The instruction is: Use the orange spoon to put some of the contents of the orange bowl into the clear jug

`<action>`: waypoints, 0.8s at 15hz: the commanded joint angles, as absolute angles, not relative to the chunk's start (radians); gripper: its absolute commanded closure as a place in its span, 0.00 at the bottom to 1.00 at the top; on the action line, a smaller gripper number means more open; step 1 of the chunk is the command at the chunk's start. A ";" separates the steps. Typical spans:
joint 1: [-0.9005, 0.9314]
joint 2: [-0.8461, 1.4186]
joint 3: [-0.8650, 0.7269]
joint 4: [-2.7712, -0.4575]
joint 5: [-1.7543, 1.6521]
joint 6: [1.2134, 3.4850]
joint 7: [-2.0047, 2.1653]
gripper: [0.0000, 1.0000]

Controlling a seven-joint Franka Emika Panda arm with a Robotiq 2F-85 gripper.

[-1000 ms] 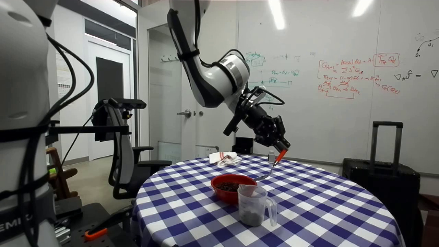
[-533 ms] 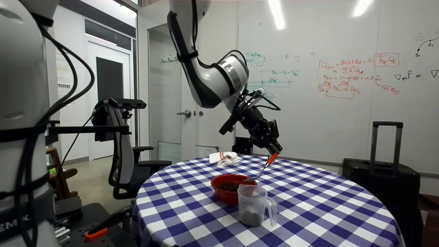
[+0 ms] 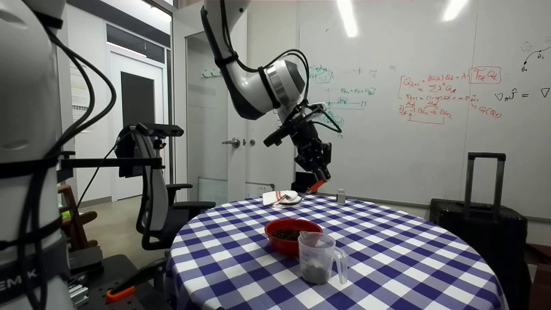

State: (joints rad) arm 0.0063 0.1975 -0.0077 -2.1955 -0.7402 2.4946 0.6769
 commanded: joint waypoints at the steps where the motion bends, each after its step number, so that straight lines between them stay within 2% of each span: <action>1: 0.050 0.172 0.022 -2.165 -0.595 2.460 0.556 0.95; 12: 0.177 0.355 0.027 -2.011 -0.425 2.517 0.583 0.95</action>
State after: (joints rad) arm 0.1536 0.2687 0.0464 -2.0808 -0.4723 2.4982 0.5736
